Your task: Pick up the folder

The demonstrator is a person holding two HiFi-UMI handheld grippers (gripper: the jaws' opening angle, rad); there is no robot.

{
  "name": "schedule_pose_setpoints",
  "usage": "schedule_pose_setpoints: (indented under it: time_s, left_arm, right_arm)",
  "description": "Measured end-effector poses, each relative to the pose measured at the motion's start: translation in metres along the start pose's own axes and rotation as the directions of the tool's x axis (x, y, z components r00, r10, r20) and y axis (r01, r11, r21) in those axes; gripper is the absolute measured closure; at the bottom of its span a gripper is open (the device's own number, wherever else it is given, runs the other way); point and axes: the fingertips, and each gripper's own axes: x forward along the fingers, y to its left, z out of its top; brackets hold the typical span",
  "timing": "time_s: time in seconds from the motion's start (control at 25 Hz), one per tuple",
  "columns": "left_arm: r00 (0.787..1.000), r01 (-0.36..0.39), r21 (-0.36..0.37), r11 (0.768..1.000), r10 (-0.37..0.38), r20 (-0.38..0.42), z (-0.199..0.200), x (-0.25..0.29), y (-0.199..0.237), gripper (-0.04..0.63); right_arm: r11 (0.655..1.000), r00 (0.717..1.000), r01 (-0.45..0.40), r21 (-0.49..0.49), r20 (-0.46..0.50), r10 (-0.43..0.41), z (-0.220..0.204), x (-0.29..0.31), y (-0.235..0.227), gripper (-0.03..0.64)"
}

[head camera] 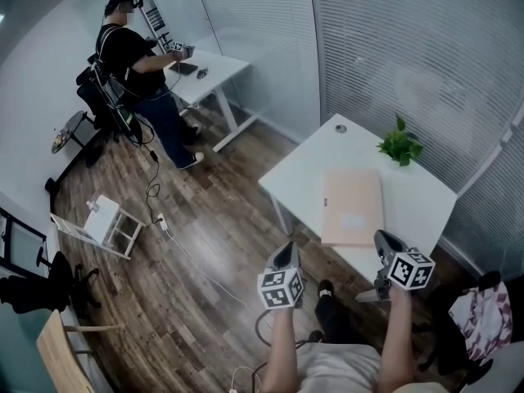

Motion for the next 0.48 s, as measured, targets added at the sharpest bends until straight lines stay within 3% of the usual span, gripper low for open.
schedule_pose_setpoints:
  time_s: [0.2,0.48]
  left_arm:
    - [1.000,-0.005,0.024,1.000,0.005,-0.004,0.016,0.023,0.005,0.588]
    - [0.997,-0.070,-0.026,0.997,0.071,0.020,0.046,0.055,0.039,0.588]
  right_arm:
    - [0.998,0.998,0.045,0.039,0.036,-0.046,0.019,0.029,-0.019,0.617]
    - [0.998,0.996,0.048,0.041,0.068,-0.050,0.051,0.064,-0.032,0.618]
